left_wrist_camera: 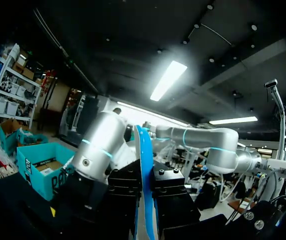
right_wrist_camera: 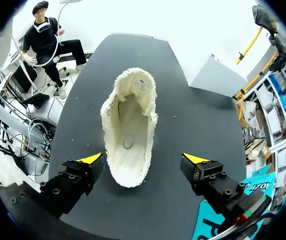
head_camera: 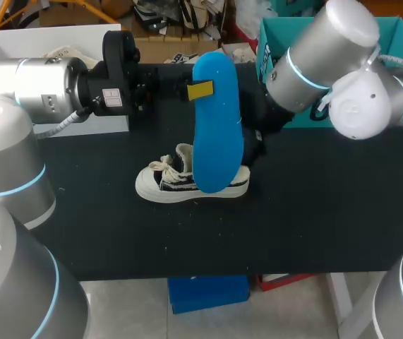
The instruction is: Take the shoe out of the shoebox, open the shoe tongue, remove and reinsert the insole, then place the shoe into the shoebox
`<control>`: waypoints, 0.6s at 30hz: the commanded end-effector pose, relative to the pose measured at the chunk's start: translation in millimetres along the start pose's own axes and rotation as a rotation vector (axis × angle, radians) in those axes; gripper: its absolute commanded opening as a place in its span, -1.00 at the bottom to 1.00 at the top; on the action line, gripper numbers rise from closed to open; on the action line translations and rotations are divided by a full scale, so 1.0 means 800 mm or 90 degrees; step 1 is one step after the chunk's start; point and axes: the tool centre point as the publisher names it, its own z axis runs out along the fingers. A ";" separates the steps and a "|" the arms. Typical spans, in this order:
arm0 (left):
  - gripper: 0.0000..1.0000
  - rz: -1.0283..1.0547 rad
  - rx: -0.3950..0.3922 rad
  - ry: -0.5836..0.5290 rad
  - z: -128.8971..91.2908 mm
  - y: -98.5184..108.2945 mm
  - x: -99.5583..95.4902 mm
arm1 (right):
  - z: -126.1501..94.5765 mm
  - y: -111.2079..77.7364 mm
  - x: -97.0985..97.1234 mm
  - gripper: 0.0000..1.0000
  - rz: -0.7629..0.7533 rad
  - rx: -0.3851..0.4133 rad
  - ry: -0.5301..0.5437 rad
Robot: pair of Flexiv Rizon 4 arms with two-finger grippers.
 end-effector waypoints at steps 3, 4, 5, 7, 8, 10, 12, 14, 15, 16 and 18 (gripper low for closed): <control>-1.00 0.001 0.001 -0.002 0.001 0.002 0.000 | 0.011 -0.012 0.006 1.00 0.006 -0.097 -0.018; -1.00 0.001 0.001 -0.002 0.001 0.002 0.000 | 0.012 -0.013 0.007 1.00 0.006 -0.105 -0.021; -1.00 0.001 0.001 -0.002 0.001 0.002 0.000 | 0.013 -0.015 0.008 1.00 0.007 -0.109 -0.021; -1.00 0.001 0.001 -0.002 0.001 0.002 0.000 | 0.017 -0.017 0.009 1.00 0.008 -0.121 -0.024; -1.00 0.001 0.001 -0.002 0.001 0.002 0.000 | 0.019 -0.019 0.011 1.00 0.010 -0.126 -0.025; -1.00 0.001 0.001 -0.002 0.001 0.002 0.000 | 0.022 -0.022 0.012 1.00 0.010 -0.136 -0.027; -1.00 0.001 0.001 -0.002 0.001 0.002 0.000 | 0.025 -0.025 0.014 1.00 0.012 -0.147 -0.030; -1.00 0.001 0.001 -0.002 0.001 0.002 0.000 | 0.028 -0.028 0.016 1.00 0.010 -0.158 -0.033; -1.00 0.001 0.001 -0.002 0.001 0.002 0.000 | 0.029 -0.029 0.016 1.00 0.008 -0.163 -0.033; -1.00 0.001 0.001 -0.002 0.001 0.002 0.000 | 0.032 -0.031 0.017 1.00 0.007 -0.163 -0.033; -1.00 0.001 0.001 -0.002 0.001 0.002 0.000 | 0.036 -0.035 0.020 1.00 0.008 -0.169 -0.032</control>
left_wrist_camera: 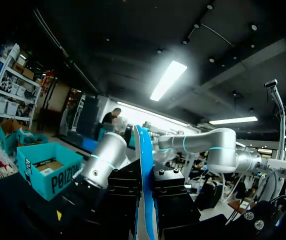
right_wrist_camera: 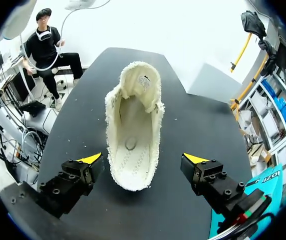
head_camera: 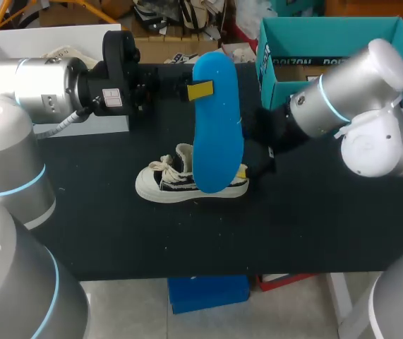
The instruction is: Take the shoe out of the shoebox, open the shoe tongue, remove and reinsert the insole, then place the shoe into the shoebox
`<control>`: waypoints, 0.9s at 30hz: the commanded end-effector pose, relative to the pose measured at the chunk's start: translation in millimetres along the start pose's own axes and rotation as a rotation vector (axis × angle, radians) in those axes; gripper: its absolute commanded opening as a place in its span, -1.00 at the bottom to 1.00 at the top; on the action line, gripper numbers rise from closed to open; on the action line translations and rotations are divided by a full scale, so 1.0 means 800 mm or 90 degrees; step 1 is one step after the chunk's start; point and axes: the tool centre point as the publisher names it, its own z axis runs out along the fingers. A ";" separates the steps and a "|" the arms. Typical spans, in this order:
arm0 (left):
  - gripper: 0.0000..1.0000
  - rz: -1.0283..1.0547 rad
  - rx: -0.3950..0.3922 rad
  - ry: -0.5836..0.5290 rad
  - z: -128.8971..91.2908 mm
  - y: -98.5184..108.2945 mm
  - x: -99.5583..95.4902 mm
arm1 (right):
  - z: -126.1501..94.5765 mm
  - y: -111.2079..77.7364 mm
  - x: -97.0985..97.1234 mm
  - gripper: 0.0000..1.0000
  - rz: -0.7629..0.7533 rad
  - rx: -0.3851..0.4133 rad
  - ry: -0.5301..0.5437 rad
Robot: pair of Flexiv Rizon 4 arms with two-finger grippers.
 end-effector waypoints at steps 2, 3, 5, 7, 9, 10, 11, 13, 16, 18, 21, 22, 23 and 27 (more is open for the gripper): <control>-1.00 0.001 0.001 -0.002 0.001 0.002 0.000 | 0.010 -0.014 0.007 1.00 0.000 -0.057 -0.002; -1.00 0.001 0.001 -0.002 0.001 0.002 0.000 | 0.012 -0.017 0.008 1.00 0.000 -0.060 -0.001; -1.00 0.001 0.001 -0.002 0.001 0.002 0.000 | 0.015 -0.022 0.010 1.00 0.002 -0.069 -0.003; -1.00 0.001 0.001 -0.002 0.001 0.002 0.000 | 0.019 -0.027 0.011 1.00 0.000 -0.078 -0.003; -1.00 0.001 0.001 -0.002 0.001 0.002 0.000 | 0.023 -0.032 0.012 1.00 0.000 -0.081 -0.002; -1.00 0.001 0.001 -0.002 0.001 0.002 0.000 | 0.025 -0.035 0.013 1.00 0.001 -0.085 -0.003; -1.00 0.001 0.001 -0.002 0.001 0.002 0.000 | 0.027 -0.037 0.013 1.00 0.003 -0.088 -0.004; -1.00 0.001 0.001 -0.002 0.001 0.002 0.000 | 0.030 -0.042 0.015 1.00 0.006 -0.093 -0.006; -1.00 0.001 0.001 -0.002 0.001 0.002 0.000 | 0.034 -0.046 0.016 1.00 0.013 -0.100 -0.008; -1.00 0.001 0.001 -0.002 0.001 0.002 0.000 | 0.036 -0.049 0.016 1.00 0.017 -0.107 -0.010; -1.00 0.001 0.001 -0.002 0.001 0.002 0.000 | 0.041 -0.055 0.018 1.00 0.023 -0.111 -0.010; -1.00 0.001 0.001 -0.002 0.001 0.002 0.000 | 0.043 -0.056 0.019 1.00 0.025 -0.112 -0.009; -1.00 0.001 0.001 -0.002 0.001 0.002 0.000 | 0.045 -0.057 0.020 1.00 0.026 -0.114 -0.009; -1.00 0.001 0.001 -0.002 0.001 0.002 0.000 | 0.052 -0.060 0.022 1.00 0.028 -0.123 -0.006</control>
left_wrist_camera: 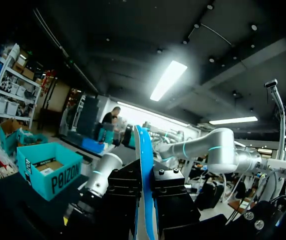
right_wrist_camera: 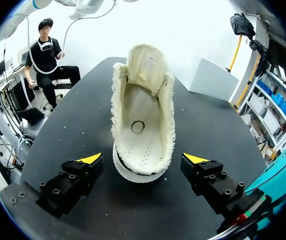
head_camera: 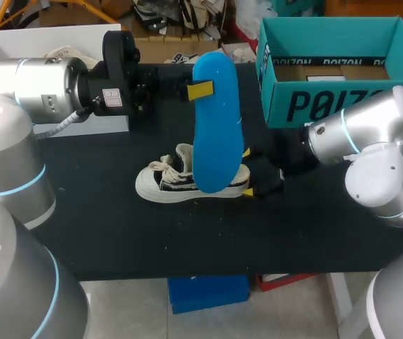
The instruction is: Take the shoe out of the shoebox, open the shoe tongue, remove and reinsert the insole, then place the shoe into the shoebox
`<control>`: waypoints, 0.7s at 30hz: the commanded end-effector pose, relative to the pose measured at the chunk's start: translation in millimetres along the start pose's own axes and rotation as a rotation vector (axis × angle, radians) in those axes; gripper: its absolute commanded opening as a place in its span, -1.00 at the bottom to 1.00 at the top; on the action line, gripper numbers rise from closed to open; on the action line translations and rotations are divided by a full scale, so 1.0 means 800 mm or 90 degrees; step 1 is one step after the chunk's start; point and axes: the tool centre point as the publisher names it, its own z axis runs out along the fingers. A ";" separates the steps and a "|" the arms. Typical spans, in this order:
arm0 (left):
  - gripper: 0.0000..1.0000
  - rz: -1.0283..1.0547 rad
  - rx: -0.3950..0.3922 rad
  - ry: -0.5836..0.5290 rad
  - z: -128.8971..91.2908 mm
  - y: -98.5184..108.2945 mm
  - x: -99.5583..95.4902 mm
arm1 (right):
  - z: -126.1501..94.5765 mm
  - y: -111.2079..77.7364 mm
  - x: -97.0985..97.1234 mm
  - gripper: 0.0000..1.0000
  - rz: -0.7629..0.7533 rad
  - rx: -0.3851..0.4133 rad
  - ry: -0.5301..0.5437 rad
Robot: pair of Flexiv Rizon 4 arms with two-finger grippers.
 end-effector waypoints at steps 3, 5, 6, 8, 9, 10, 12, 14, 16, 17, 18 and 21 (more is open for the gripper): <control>-1.00 0.001 0.001 -0.002 0.001 0.002 0.000 | 0.011 -0.007 0.001 1.00 0.001 -0.014 0.004; -1.00 0.001 0.001 -0.002 0.001 0.002 0.000 | 0.009 -0.009 -0.001 1.00 0.002 0.004 0.014; -1.00 0.001 0.001 -0.002 0.001 0.002 0.000 | 0.006 -0.009 -0.003 1.00 0.005 0.019 0.019; -1.00 0.001 0.001 -0.002 0.001 0.002 0.000 | -0.004 -0.008 -0.007 1.00 0.004 0.054 0.032; -1.00 0.001 0.001 -0.002 0.001 0.002 0.000 | -0.010 -0.006 -0.010 1.00 0.004 0.072 0.035; -1.00 0.001 0.001 -0.002 0.001 0.002 0.000 | -0.016 -0.005 -0.013 1.00 0.003 0.090 0.037; -1.00 0.001 0.001 -0.002 0.001 0.002 0.000 | -0.026 0.000 -0.020 1.00 0.001 0.116 0.039; -1.00 0.001 0.001 -0.002 0.001 0.002 0.000 | -0.034 0.005 -0.026 1.00 -0.002 0.151 0.050; -1.00 0.001 0.001 -0.002 0.001 0.002 0.000 | -0.040 0.012 -0.033 1.00 -0.009 0.185 0.060; -1.00 0.001 0.001 -0.002 0.001 0.002 0.000 | -0.042 0.015 -0.036 1.00 -0.012 0.204 0.068; -1.00 0.001 0.001 -0.002 0.001 0.002 0.000 | -0.043 0.018 -0.039 1.00 -0.015 0.220 0.073; -1.00 0.001 0.001 -0.002 0.001 0.002 0.000 | -0.046 0.029 -0.048 1.00 -0.022 0.272 0.088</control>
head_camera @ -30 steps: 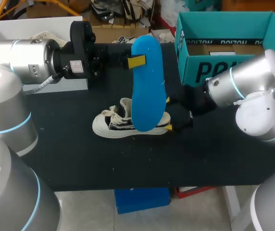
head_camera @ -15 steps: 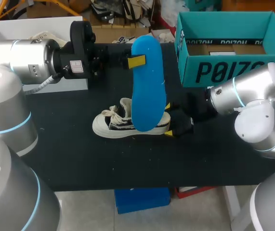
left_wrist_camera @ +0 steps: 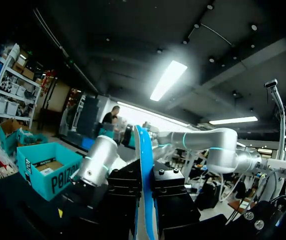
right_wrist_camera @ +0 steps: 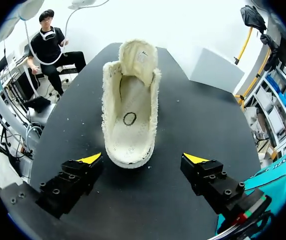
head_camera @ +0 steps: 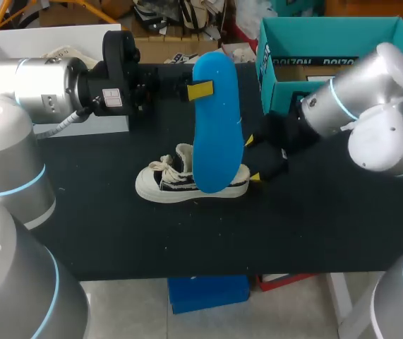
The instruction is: Take the shoe out of the shoebox, open the shoe tongue, remove and reinsert the insole, then place the shoe into the shoebox
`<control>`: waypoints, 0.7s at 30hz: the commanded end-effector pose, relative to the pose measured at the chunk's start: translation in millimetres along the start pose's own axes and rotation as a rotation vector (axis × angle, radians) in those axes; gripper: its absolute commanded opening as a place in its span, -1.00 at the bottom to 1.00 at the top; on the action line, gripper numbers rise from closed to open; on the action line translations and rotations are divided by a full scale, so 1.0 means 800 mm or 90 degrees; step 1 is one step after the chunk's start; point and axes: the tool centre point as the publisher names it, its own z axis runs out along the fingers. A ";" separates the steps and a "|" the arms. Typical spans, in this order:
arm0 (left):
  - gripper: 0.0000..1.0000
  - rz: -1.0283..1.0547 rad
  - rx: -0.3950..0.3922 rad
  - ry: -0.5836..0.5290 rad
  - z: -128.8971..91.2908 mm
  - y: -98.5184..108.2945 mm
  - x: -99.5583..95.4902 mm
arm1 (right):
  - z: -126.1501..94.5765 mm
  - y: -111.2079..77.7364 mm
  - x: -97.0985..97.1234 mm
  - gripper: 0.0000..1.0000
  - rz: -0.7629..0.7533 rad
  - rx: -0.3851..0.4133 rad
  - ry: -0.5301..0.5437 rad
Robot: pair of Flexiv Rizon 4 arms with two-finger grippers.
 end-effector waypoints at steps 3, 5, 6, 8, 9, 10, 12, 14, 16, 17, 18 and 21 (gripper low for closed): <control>-1.00 0.001 0.001 -0.002 0.001 0.002 0.000 | -0.015 0.030 -0.022 1.00 -0.018 0.198 0.063; -1.00 0.001 0.001 -0.002 0.001 0.002 0.000 | -0.015 0.037 -0.026 1.00 -0.025 0.222 0.070; -1.00 0.001 0.001 -0.002 0.001 0.002 0.000 | -0.015 0.043 -0.029 1.00 -0.033 0.241 0.075; -1.00 0.001 0.001 -0.002 0.001 0.002 0.000 | -0.016 0.053 -0.032 1.00 -0.039 0.266 0.077; -1.00 0.001 0.001 -0.002 0.001 0.002 0.000 | -0.017 0.058 -0.034 1.00 -0.043 0.281 0.081; -1.00 0.001 0.001 -0.002 0.001 0.002 0.000 | -0.016 0.063 -0.035 1.00 -0.047 0.293 0.084; -1.00 0.001 0.001 -0.002 0.001 0.002 0.000 | -0.015 0.071 -0.036 1.00 -0.050 0.306 0.086; -1.00 0.001 0.001 -0.002 0.001 0.002 0.000 | -0.012 0.076 -0.035 1.00 -0.051 0.318 0.088; -1.00 0.001 0.001 -0.002 0.001 0.002 0.000 | -0.007 0.084 -0.033 1.00 -0.055 0.333 0.094; -1.00 0.001 0.001 -0.002 0.001 0.002 0.000 | -0.005 0.088 -0.033 1.00 -0.056 0.339 0.096; -1.00 0.001 0.001 -0.002 0.001 0.002 0.000 | -0.003 0.091 -0.032 1.00 -0.058 0.347 0.098; -1.00 0.001 0.001 -0.002 0.001 0.002 0.000 | 0.005 0.100 -0.030 1.00 -0.062 0.368 0.105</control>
